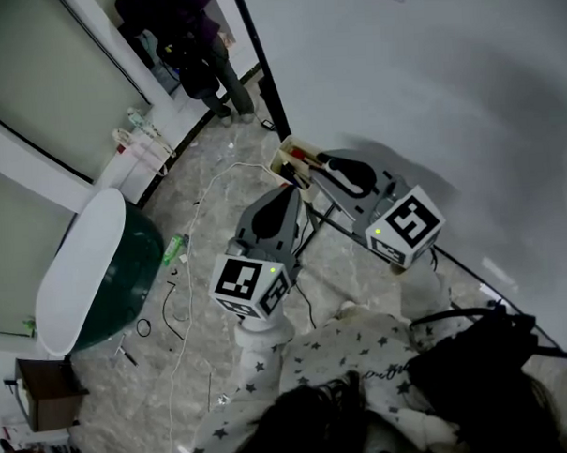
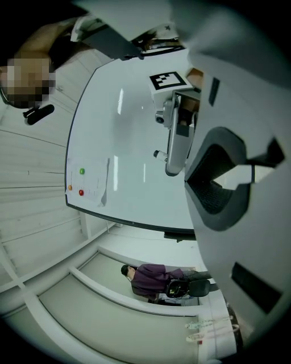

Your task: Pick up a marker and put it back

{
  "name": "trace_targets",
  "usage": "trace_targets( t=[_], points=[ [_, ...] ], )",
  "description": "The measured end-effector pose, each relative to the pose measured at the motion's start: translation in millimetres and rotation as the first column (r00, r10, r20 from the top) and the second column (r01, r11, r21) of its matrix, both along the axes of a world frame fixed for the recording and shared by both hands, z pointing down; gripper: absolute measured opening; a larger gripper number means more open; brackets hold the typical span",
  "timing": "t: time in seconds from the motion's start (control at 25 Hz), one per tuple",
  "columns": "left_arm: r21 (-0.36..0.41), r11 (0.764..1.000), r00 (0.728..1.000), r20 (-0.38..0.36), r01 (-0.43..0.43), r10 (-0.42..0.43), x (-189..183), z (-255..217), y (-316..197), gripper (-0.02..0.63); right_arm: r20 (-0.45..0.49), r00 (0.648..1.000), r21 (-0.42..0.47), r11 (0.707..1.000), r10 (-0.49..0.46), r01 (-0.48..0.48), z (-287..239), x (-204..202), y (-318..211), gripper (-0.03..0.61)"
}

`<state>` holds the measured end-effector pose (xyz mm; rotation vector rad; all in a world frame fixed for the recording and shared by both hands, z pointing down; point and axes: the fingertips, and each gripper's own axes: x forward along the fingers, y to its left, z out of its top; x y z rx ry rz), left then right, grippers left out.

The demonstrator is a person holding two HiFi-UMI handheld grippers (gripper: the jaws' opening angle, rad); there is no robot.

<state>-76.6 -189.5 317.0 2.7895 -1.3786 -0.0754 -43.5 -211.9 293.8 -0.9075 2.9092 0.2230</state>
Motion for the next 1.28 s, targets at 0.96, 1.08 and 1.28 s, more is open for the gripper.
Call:
trace_targets(
  t=[0.96, 1.08, 1.28],
  points=[
    [-0.017, 1.0, 0.999, -0.04, 0.001, -0.001, 2.5, 6.8, -6.7, 0.002, -0.033, 0.999, -0.028, 1.0, -0.006, 0.005, 15.6, 2.0, -7.8, 0.083],
    [-0.009, 1.0, 0.999, -0.04, 0.014, -0.014, -1.6, 7.4, -11.2, 0.002, -0.025, 1.0, -0.024, 1.0, -0.014, 0.013, 13.6, -3.0, -12.6, 0.083],
    [-0.017, 0.999, 0.998, -0.039, 0.044, -0.044, -9.4, 23.5, -30.1, 0.002, -0.049, 0.999, -0.025, 0.999, -0.022, 0.021, 34.5, -17.4, -34.0, 0.083]
  ],
)
